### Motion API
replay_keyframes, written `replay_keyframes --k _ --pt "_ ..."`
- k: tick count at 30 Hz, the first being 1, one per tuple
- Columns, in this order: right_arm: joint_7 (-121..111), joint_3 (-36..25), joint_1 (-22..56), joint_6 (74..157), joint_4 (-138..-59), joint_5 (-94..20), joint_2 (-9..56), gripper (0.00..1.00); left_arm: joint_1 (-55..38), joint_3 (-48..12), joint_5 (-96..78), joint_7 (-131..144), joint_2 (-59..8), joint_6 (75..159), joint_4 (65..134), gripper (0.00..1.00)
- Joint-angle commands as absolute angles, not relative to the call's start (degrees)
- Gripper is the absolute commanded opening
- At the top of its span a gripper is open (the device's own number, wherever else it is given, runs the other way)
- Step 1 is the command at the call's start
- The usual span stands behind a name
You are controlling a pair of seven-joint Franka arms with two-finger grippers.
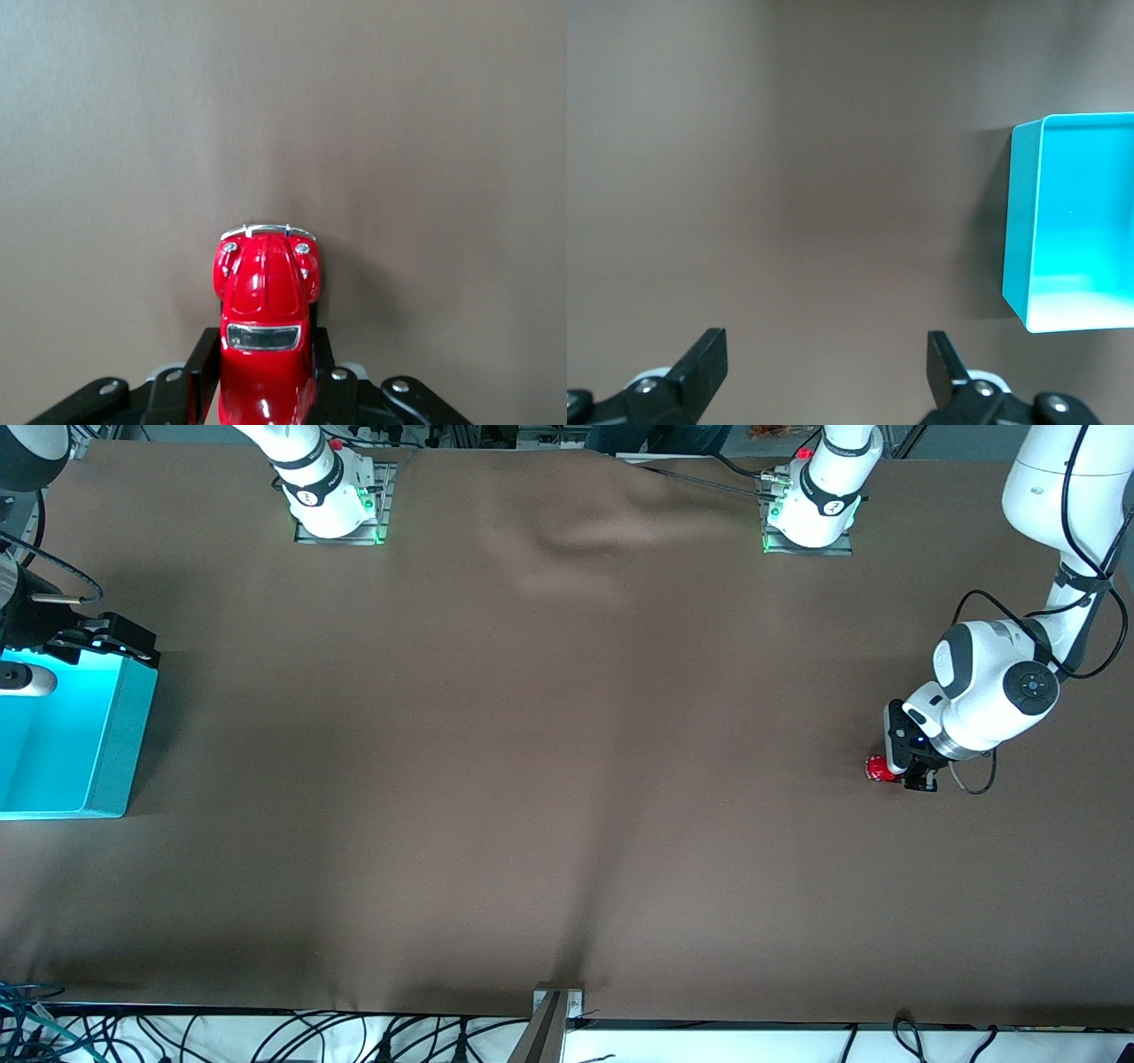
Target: Wind red beetle toy and store in blue box
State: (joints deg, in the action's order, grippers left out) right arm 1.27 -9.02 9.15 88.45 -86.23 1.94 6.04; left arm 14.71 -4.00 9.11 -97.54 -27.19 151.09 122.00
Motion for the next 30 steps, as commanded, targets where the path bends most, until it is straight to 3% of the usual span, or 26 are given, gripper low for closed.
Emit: replay_keyframes --k 1,30 --pt "1.7 -9.1 9.2 87.5 -85.3 2.4 5.9 1.00 17.1 -3.8 11.2 -99.3 -30.6 150.4 120.6 0.25" --pt "1.7 -9.1 9.2 87.5 -85.3 2.4 5.9 1.00 21.6 -2.5 14.1 -104.0 -33.3 150.4 116.8 0.27"
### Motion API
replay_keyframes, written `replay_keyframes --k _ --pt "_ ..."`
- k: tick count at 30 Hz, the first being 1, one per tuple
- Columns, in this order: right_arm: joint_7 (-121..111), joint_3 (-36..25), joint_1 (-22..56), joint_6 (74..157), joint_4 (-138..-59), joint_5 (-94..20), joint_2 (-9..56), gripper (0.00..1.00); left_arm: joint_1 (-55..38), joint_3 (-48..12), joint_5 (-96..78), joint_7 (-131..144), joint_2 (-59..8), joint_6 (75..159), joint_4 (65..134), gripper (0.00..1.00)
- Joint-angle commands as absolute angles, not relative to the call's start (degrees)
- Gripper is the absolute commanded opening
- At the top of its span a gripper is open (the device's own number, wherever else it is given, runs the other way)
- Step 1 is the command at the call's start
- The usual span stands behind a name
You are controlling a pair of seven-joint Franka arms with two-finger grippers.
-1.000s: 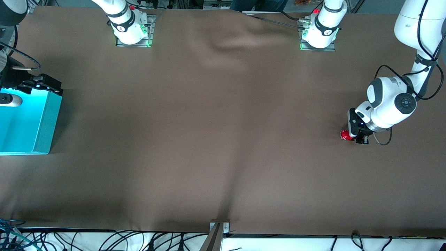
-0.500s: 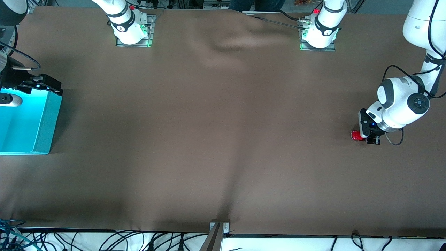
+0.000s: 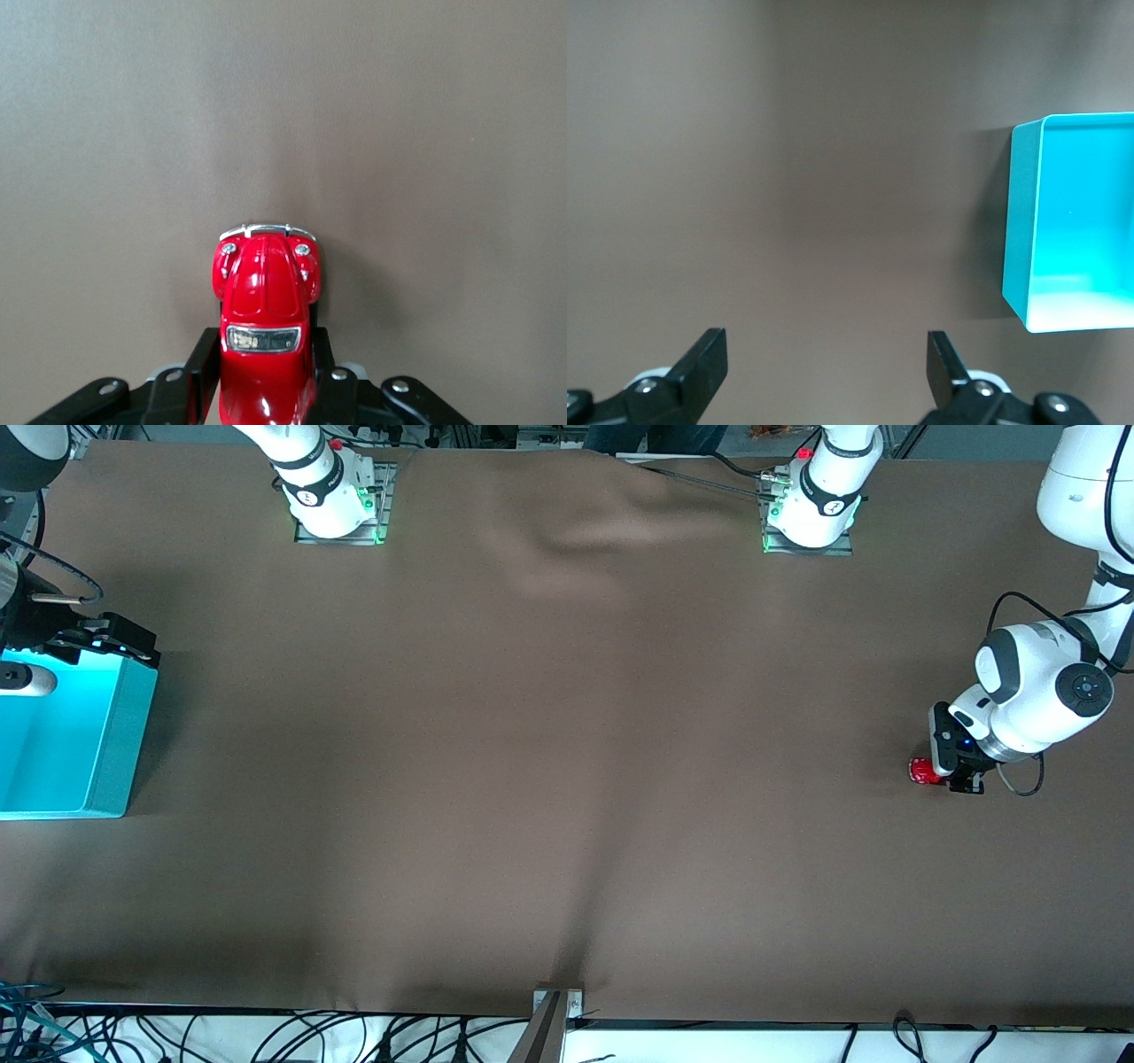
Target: Wind red beetle toy and store in blue box
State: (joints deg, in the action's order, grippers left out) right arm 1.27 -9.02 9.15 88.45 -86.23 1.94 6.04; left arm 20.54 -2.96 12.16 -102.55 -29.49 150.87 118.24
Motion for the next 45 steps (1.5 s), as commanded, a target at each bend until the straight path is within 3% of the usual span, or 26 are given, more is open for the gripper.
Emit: replay_keyframes --k 1,13,20,22,24,25,26,37,45 --pt "1.7 -9.1 9.2 87.5 -85.3 2.4 5.9 1.00 21.7 -2.5 14.1 -104.3 -33.3 150.4 116.5 0.27" --pt "1.7 -9.1 9.2 87.5 -85.3 2.4 5.9 1.00 21.6 -2.6 14.1 -105.6 -33.3 150.4 116.0 0.27" --pt "1.7 -9.1 9.2 87.5 -85.3 2.4 5.9 1.00 21.5 -2.6 14.2 -105.6 -33.0 150.4 116.0 0.35" --pt "1.7 -9.1 9.2 87.5 -85.3 2.4 5.9 1.00 21.4 -2.6 14.2 -105.6 -32.8 150.4 116.0 0.43" --pt "1.7 -9.1 9.2 87.5 -85.3 2.4 5.9 1.00 21.4 -2.8 14.2 -105.6 -32.3 150.4 115.9 0.60" --pt "1.7 -9.1 9.2 87.5 -85.3 2.4 5.9 1.00 21.4 -2.9 14.2 -105.6 -31.6 150.2 115.9 0.75" --pt "1.7 -9.1 9.2 87.5 -85.3 2.4 5.9 1.00 21.4 -3.1 14.2 -105.6 -31.0 149.9 116.0 1.00" --pt "1.7 -9.1 9.2 87.5 -85.3 2.4 5.9 1.00 21.4 -5.1 13.5 -105.5 -27.5 136.1 111.5 1.00" --pt "1.7 -9.1 9.2 87.5 -85.3 2.4 5.9 1.00 21.4 -5.1 13.3 -105.3 -27.6 135.6 111.0 1.00"
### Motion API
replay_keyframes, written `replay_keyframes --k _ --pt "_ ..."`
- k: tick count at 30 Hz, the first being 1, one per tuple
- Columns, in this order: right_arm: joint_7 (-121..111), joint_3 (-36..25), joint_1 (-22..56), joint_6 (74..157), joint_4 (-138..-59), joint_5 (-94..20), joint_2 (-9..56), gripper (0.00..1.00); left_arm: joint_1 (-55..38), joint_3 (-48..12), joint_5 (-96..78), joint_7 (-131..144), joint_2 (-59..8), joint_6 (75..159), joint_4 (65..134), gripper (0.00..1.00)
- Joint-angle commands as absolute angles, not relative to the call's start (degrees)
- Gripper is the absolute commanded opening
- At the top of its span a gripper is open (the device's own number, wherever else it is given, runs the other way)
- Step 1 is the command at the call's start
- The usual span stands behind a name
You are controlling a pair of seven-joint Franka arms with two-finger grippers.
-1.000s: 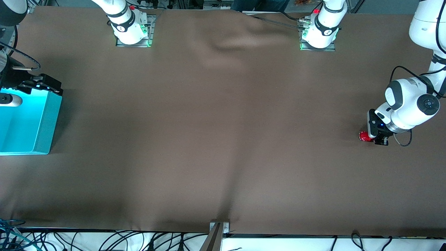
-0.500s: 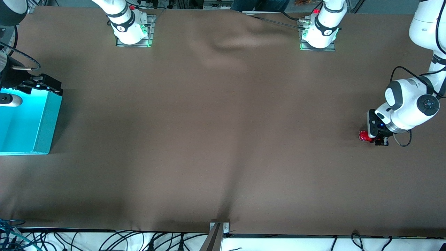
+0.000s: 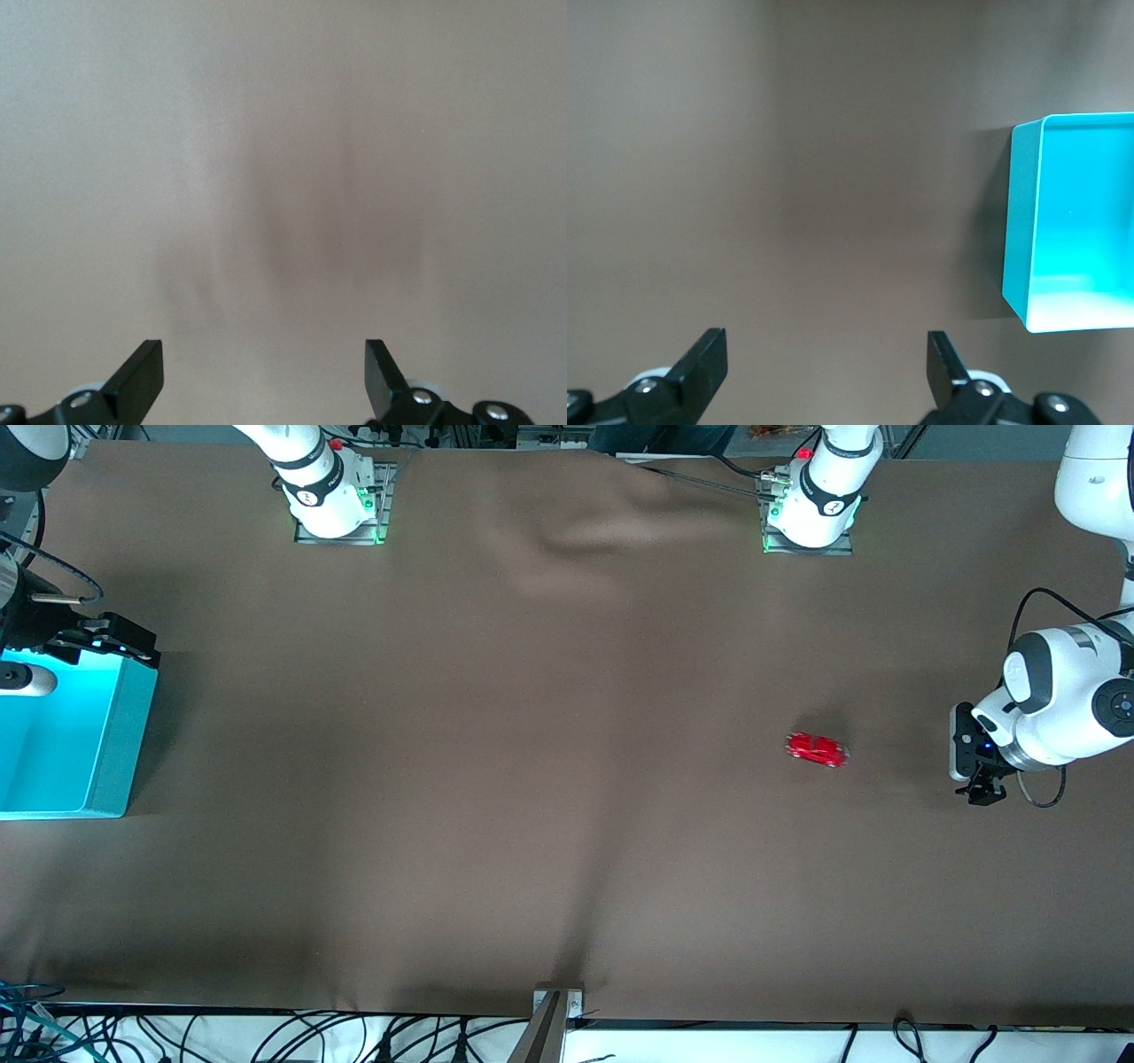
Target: Wind red beetle toy and store in blue box
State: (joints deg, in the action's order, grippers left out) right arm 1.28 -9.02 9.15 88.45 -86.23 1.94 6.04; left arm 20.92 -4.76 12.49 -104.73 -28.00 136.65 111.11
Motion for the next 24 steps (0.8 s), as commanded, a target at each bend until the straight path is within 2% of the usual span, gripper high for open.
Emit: replay_keyframes --k 1,24 --pt "1.7 -9.1 9.2 87.5 -85.3 2.4 5.9 1.00 21.4 -5.1 13.3 -105.2 -27.7 135.6 111.0 1.00" --pt "1.7 -9.1 9.2 87.5 -85.3 2.4 5.9 1.00 22.0 -4.9 13.1 -104.5 -27.8 135.6 110.6 1.00"
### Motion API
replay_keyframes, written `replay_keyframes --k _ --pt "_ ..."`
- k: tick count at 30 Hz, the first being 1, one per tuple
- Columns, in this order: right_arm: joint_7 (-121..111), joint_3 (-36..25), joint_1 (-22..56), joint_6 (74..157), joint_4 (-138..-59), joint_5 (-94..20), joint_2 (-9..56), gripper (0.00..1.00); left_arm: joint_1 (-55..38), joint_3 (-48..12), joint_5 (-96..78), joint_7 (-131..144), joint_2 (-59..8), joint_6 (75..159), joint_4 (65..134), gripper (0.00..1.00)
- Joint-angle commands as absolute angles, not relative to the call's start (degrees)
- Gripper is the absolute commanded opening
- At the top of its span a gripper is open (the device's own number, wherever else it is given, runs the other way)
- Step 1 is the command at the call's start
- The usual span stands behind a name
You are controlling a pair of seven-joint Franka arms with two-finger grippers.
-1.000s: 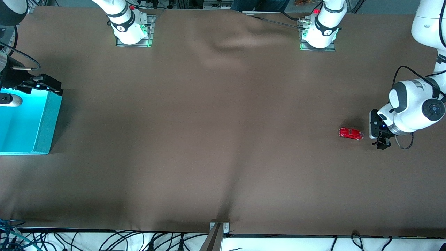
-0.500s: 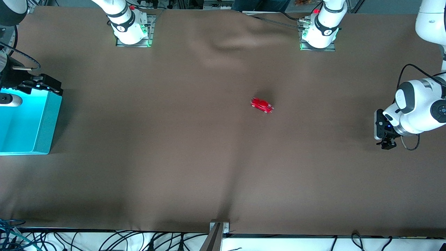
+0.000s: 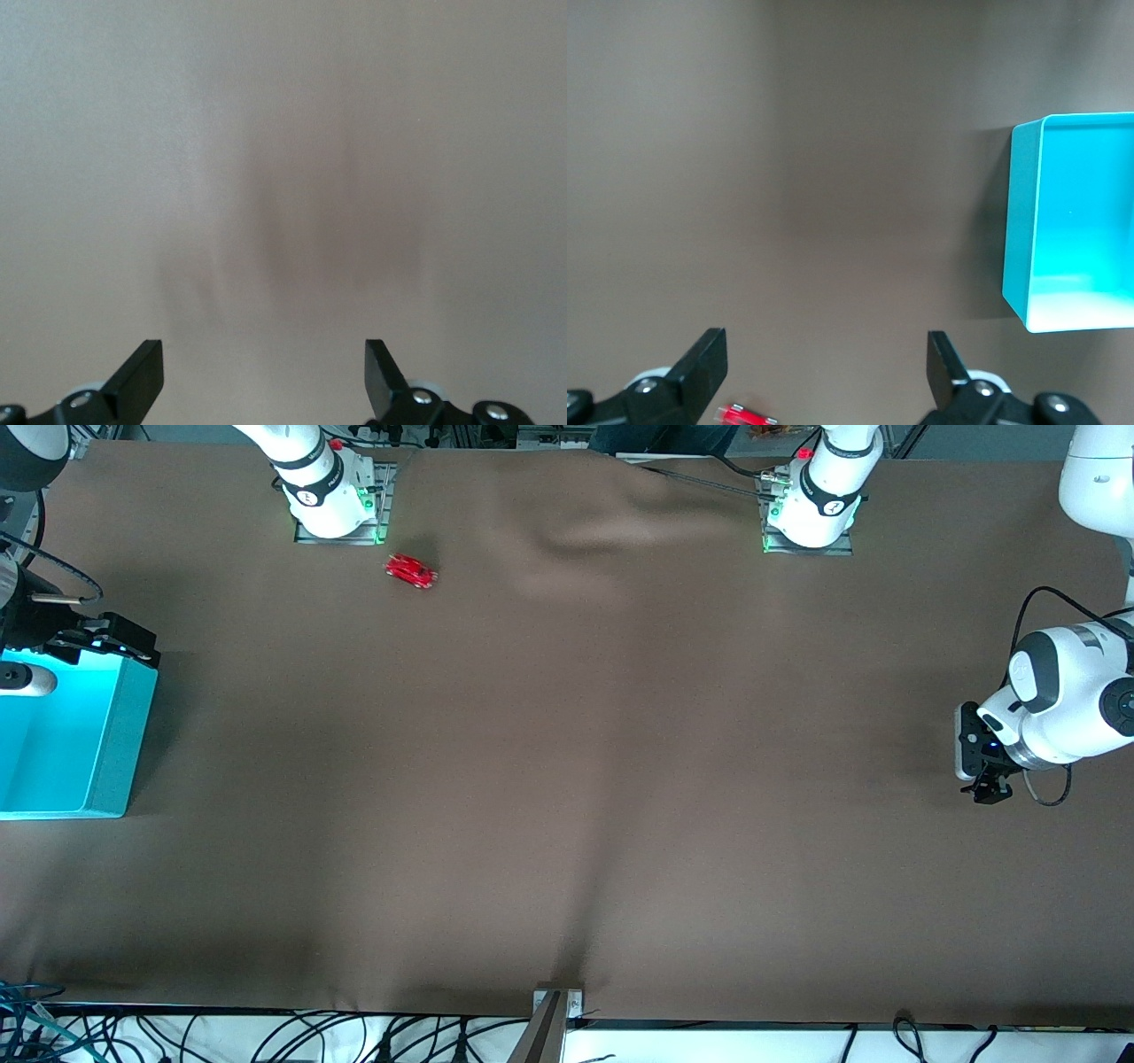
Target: Wind red beetle toy and store in blue box
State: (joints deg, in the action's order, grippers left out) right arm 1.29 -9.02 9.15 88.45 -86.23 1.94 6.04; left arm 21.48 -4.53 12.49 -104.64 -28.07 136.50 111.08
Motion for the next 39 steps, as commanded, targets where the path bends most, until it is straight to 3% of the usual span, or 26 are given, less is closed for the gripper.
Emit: replay_keyframes --k 1,34,39 --pt "1.7 -9.1 9.2 87.5 -85.3 2.4 5.9 1.00 22.0 -4.9 13.1 -104.5 -27.8 135.6 110.6 1.00" --pt "0.3 -9.0 8.9 87.5 -85.4 2.5 6.4 1.00 21.9 -5.0 13.1 -102.7 -26.9 135.6 109.7 1.00" --pt "0.4 -9.1 8.7 84.3 -85.5 2.5 6.9 1.00 21.7 -5.2 13.0 -102.4 -25.5 135.6 109.7 1.00"
